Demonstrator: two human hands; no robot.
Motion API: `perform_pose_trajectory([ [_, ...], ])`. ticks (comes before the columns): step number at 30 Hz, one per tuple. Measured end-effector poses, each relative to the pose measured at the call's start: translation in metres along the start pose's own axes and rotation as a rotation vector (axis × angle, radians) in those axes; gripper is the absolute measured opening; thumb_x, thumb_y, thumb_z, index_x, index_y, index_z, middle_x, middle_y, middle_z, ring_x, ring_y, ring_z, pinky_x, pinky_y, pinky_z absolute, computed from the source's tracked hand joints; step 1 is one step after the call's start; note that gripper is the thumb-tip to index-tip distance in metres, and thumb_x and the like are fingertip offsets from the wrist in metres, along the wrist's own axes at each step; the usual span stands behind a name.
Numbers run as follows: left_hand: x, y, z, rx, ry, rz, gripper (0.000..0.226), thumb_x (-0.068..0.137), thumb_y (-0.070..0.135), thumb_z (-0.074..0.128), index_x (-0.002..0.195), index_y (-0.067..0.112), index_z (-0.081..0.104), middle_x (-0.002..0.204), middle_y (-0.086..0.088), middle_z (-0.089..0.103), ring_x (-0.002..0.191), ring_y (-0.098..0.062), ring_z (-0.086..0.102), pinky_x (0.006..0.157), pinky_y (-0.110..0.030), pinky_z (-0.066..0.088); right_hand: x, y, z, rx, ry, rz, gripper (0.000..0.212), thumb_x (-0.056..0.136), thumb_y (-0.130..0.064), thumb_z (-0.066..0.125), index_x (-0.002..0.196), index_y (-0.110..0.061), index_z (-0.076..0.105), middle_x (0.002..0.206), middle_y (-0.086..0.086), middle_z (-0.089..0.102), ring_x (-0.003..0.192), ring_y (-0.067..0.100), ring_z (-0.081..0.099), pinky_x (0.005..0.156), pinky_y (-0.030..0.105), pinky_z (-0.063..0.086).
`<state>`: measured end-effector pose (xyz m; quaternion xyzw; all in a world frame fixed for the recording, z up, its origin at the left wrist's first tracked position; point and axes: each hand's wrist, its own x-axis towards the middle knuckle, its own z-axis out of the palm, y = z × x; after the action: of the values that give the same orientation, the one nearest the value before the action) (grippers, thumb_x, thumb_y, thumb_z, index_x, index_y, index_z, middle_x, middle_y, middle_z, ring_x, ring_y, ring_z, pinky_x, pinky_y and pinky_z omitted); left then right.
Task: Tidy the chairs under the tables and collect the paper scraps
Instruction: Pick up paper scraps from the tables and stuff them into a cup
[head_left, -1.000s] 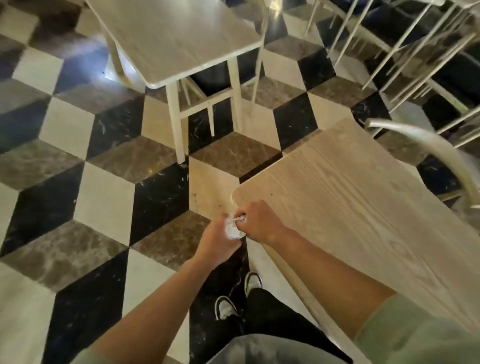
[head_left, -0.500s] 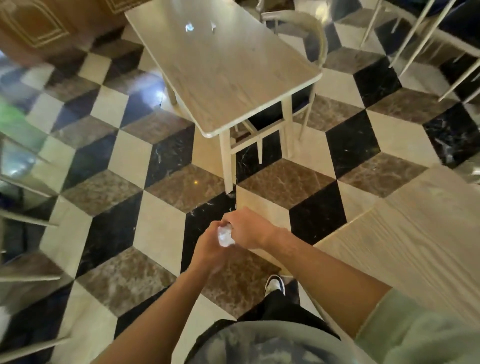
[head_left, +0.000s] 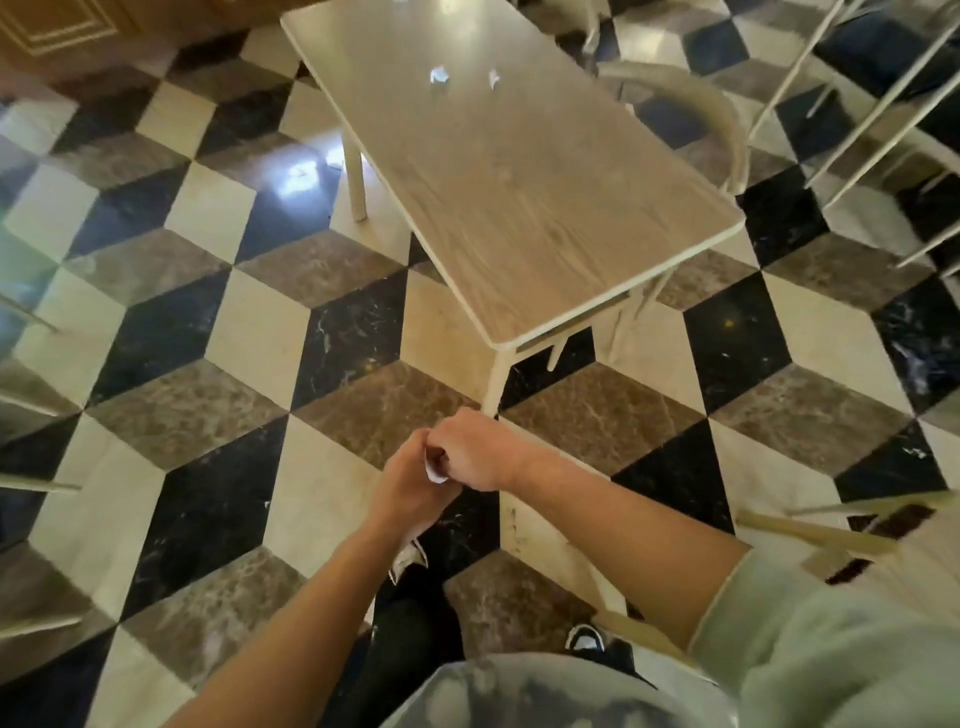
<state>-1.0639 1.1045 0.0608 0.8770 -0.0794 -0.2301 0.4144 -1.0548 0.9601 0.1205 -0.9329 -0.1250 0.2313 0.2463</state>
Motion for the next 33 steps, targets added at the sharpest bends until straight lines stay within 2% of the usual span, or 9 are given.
perform_pose_trajectory([
  [3, 0.039, -0.026, -0.059, -0.020, -0.033, 0.021, 0.042, 0.079, 0.023, 0.079, 0.109, 0.036, 0.053, 0.104, 0.009, 0.067, 0.093, -0.010, 0.065, 0.080, -0.035, 0.057, 0.070, -0.029, -0.025, 0.006, -0.220, 0.021, 0.029, 0.100, -0.014, 0.047, 0.102, -0.002, 0.072, 0.100, 0.015, 0.072, 0.087, 0.031, 0.065, 0.072, 0.035, 0.045],
  [7, 0.087, -0.042, -0.133, -0.059, -0.041, 0.060, 0.045, 0.080, 0.027, 0.083, 0.112, 0.032, 0.053, 0.103, 0.013, 0.065, 0.091, -0.005, 0.063, 0.075, -0.023, 0.052, 0.146, -0.063, -0.055, 0.012, -0.288, 0.018, 0.027, 0.100, -0.010, 0.048, 0.116, -0.008, 0.070, 0.113, 0.011, 0.071, 0.098, 0.028, 0.066, 0.089, 0.041, 0.051],
  [13, 0.160, -0.046, -0.197, -0.124, -0.047, 0.073, 0.054, 0.073, 0.039, 0.086, 0.115, 0.035, 0.053, 0.108, 0.011, 0.066, 0.095, -0.007, 0.064, 0.080, -0.023, 0.052, 0.228, -0.064, -0.089, 0.099, -0.005, 0.018, 0.021, 0.097, -0.013, 0.064, 0.115, -0.018, 0.072, 0.114, 0.003, 0.070, 0.102, 0.020, 0.062, 0.091, 0.034, 0.049],
  [16, 0.201, -0.050, -0.217, -0.105, -0.075, 0.058, 0.043, 0.081, 0.035, 0.080, 0.112, 0.040, 0.051, 0.109, 0.010, 0.066, 0.096, -0.009, 0.065, 0.081, -0.029, 0.056, 0.270, -0.053, -0.107, 0.064, 0.124, -0.008, 0.015, 0.093, -0.010, 0.067, 0.105, -0.017, 0.074, 0.100, -0.003, 0.065, 0.092, 0.016, 0.058, 0.081, 0.028, 0.045],
  [19, 0.249, -0.051, -0.237, -0.094, -0.079, 0.026, 0.043, 0.082, 0.040, 0.079, 0.113, 0.044, 0.049, 0.104, 0.018, 0.063, 0.092, -0.003, 0.063, 0.072, -0.019, 0.050, 0.315, -0.038, -0.127, 0.064, 0.189, -0.032, 0.012, 0.092, -0.010, 0.067, 0.099, -0.015, 0.075, 0.090, -0.007, 0.058, 0.084, 0.013, 0.053, 0.075, 0.024, 0.039],
  [22, 0.292, -0.043, -0.262, -0.063, -0.090, 0.019, 0.046, 0.081, 0.039, 0.078, 0.114, 0.044, 0.046, 0.099, 0.024, 0.060, 0.091, -0.003, 0.064, 0.069, -0.014, 0.045, 0.355, -0.024, -0.147, 0.123, 0.270, -0.068, 0.014, 0.091, -0.006, 0.066, 0.099, -0.012, 0.076, 0.095, 0.002, 0.067, 0.084, 0.018, 0.059, 0.075, 0.026, 0.046],
  [26, 0.375, -0.027, -0.298, 0.012, -0.076, 0.038, 0.032, 0.080, 0.039, 0.075, 0.097, 0.055, 0.054, 0.098, 0.025, 0.060, 0.086, -0.005, 0.064, 0.064, -0.008, 0.044, 0.425, 0.010, -0.182, 0.271, 0.329, -0.095, 0.019, 0.089, -0.003, 0.062, 0.093, -0.013, 0.078, 0.090, 0.003, 0.074, 0.078, 0.014, 0.064, 0.073, 0.027, 0.050],
  [29, 0.462, -0.007, -0.323, 0.095, -0.065, 0.030, 0.033, 0.084, 0.037, 0.075, 0.112, 0.034, 0.057, 0.105, 0.010, 0.064, 0.093, -0.011, 0.065, 0.078, -0.023, 0.053, 0.491, 0.041, -0.227, 0.275, 0.204, -0.032, 0.027, 0.090, -0.005, 0.056, 0.101, -0.016, 0.079, 0.095, 0.001, 0.078, 0.079, 0.011, 0.063, 0.071, 0.024, 0.042],
  [33, 0.556, 0.023, -0.346, 0.180, -0.153, 0.007, 0.036, 0.085, 0.039, 0.073, 0.114, 0.019, 0.062, 0.106, 0.002, 0.069, 0.096, -0.017, 0.068, 0.086, -0.044, 0.059, 0.560, 0.067, -0.281, 0.089, 0.038, 0.029, 0.032, 0.093, -0.005, 0.056, 0.122, -0.014, 0.066, 0.111, 0.009, 0.072, 0.096, 0.029, 0.067, 0.072, 0.032, 0.042],
])
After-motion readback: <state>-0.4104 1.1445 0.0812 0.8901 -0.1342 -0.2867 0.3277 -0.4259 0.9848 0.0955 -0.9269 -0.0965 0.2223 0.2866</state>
